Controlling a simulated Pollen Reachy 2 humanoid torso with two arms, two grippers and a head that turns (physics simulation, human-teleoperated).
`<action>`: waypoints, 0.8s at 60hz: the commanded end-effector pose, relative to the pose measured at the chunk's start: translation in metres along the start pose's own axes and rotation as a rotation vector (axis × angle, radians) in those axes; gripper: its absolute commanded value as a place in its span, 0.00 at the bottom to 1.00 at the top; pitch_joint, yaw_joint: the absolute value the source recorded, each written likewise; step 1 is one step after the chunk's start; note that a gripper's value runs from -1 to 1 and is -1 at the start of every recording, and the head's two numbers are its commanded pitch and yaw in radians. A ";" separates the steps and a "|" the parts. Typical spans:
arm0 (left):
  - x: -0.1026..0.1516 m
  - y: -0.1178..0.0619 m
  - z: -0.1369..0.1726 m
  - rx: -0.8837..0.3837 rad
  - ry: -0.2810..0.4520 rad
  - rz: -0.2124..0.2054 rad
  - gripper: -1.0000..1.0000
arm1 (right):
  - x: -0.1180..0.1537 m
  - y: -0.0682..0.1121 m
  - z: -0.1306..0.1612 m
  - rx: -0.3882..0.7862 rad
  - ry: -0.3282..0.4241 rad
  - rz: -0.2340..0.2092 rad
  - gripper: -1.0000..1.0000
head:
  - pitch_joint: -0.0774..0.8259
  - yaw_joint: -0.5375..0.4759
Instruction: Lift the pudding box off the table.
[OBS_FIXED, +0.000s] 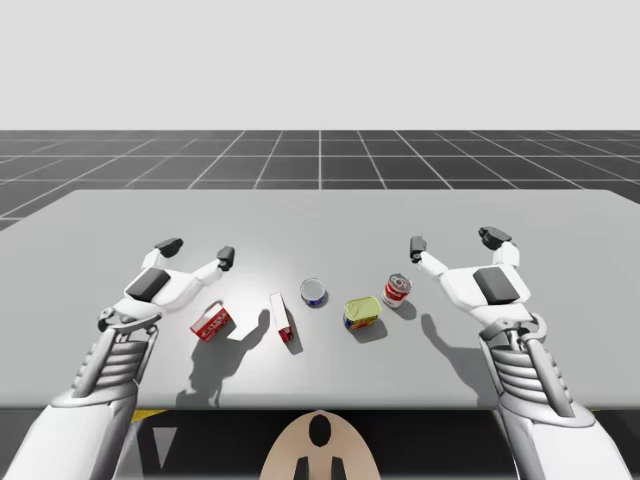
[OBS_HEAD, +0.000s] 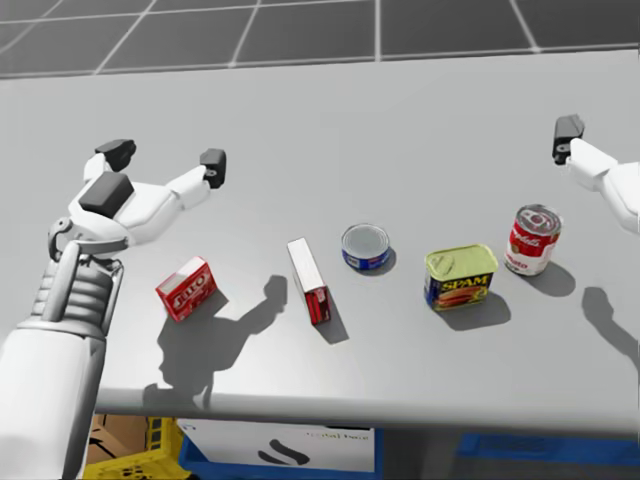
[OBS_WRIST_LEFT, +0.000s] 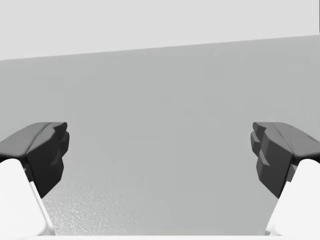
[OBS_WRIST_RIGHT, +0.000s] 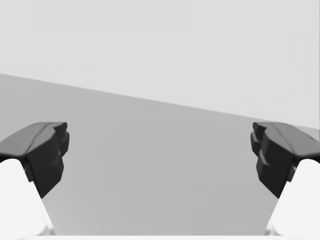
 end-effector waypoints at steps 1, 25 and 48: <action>0.000 -0.003 0.000 -0.008 0.002 -0.007 0.00 | 0.001 0.000 0.001 -0.001 -0.005 0.002 0.00 | 0.84 0.68; 0.021 -0.015 0.022 -0.156 0.112 -0.052 0.00 | -0.005 -0.002 -0.002 -0.016 0.009 0.012 0.00 | 0.86 0.68; 0.023 -0.034 0.061 -0.646 0.393 -0.167 0.00 | -0.009 -0.002 -0.005 -0.021 0.013 0.020 0.00 | 0.88 0.70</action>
